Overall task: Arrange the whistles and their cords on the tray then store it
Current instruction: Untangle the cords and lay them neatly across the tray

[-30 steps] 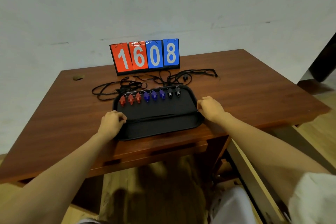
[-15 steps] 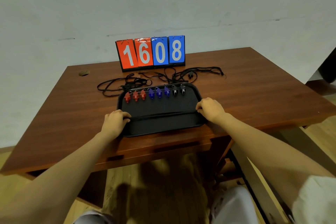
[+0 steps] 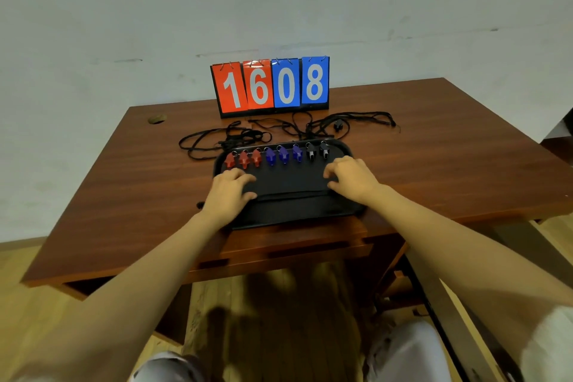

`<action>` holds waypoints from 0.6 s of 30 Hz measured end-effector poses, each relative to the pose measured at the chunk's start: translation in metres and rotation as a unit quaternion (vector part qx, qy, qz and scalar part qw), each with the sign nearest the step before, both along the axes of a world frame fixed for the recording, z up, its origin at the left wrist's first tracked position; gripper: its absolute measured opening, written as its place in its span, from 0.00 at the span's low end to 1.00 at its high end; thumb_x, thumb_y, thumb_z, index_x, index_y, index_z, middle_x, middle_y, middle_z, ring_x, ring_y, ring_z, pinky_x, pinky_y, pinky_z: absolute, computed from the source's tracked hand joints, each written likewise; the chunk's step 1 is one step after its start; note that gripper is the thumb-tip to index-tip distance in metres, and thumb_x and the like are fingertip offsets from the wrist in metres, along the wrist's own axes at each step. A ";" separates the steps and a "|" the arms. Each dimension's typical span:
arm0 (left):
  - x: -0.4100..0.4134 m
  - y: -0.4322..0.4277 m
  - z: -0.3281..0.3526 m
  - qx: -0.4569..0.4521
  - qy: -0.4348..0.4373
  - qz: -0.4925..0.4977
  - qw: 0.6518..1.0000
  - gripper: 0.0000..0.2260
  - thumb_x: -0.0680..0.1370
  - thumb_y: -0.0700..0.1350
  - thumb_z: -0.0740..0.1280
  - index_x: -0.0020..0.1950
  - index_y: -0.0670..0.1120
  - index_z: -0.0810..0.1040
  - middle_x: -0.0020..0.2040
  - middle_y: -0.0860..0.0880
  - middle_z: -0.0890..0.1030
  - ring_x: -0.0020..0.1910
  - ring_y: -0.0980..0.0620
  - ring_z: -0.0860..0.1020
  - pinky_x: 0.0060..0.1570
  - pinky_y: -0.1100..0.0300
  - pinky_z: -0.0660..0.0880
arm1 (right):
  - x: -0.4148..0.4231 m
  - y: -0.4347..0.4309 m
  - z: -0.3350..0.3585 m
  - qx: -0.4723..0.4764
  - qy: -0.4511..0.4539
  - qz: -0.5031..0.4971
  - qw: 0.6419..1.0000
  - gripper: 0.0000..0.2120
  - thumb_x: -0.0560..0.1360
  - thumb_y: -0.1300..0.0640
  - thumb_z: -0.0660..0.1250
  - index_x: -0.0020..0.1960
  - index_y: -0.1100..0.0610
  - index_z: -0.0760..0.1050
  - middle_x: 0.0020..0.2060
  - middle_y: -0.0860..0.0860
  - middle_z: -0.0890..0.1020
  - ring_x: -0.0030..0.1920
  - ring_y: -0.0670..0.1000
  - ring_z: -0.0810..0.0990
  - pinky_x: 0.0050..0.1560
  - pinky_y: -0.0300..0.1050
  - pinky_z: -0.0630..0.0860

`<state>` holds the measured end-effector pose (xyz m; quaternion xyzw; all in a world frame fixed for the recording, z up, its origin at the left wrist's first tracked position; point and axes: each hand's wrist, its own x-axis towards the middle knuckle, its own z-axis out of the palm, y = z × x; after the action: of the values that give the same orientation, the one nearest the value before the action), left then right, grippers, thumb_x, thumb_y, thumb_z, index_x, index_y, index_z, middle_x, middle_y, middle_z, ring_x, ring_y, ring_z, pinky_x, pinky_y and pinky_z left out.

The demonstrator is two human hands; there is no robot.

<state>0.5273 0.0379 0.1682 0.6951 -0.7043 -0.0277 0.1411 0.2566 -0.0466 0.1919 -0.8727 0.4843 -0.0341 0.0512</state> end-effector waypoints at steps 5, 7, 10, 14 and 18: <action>-0.021 -0.035 0.019 -0.025 0.003 0.001 1.000 0.16 0.76 0.49 0.67 0.64 0.48 0.76 0.63 0.47 0.75 0.63 0.46 0.72 0.63 0.51 0.67 | 0.050 -0.016 0.022 -0.005 -0.041 0.030 0.999 0.12 0.78 0.56 0.63 0.61 0.55 0.76 0.58 0.54 0.78 0.60 0.57 0.74 0.61 0.53 0.71; -0.014 -0.055 0.028 -0.024 -0.004 0.029 0.999 0.15 0.77 0.48 0.65 0.63 0.47 0.76 0.62 0.46 0.76 0.62 0.44 0.72 0.61 0.49 0.69 | 0.071 -0.031 0.030 -0.014 -0.054 0.031 0.998 0.13 0.78 0.57 0.61 0.60 0.56 0.76 0.58 0.55 0.79 0.59 0.57 0.75 0.60 0.54 0.71; 0.007 -0.086 0.041 -0.007 -0.010 0.068 0.998 0.15 0.78 0.47 0.64 0.63 0.46 0.76 0.62 0.44 0.75 0.62 0.43 0.72 0.60 0.48 0.71 | 0.099 -0.060 0.040 -0.005 -0.061 0.022 0.998 0.13 0.79 0.57 0.60 0.61 0.57 0.76 0.58 0.55 0.79 0.58 0.57 0.76 0.58 0.53 0.73; 0.047 -0.127 0.047 0.032 0.009 0.121 0.992 0.13 0.79 0.46 0.62 0.61 0.44 0.77 0.60 0.42 0.75 0.60 0.42 0.74 0.59 0.46 0.72 | 0.137 -0.110 0.040 0.022 -0.070 0.014 0.997 0.12 0.78 0.57 0.62 0.60 0.56 0.76 0.55 0.54 0.80 0.53 0.54 0.79 0.54 0.50 0.78; 0.084 -0.166 0.037 0.055 0.049 0.142 0.987 0.13 0.79 0.46 0.61 0.60 0.44 0.77 0.60 0.41 0.75 0.58 0.41 0.75 0.58 0.46 0.74 | 0.174 -0.158 0.026 0.040 -0.075 0.019 0.996 0.12 0.79 0.60 0.60 0.61 0.56 0.75 0.56 0.54 0.80 0.55 0.54 0.78 0.54 0.50 0.78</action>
<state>0.6111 -0.1283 0.2047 0.7925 -0.5883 -0.0804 0.1391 0.4311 -0.2047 0.2175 -0.8739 0.4635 -0.0794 0.1231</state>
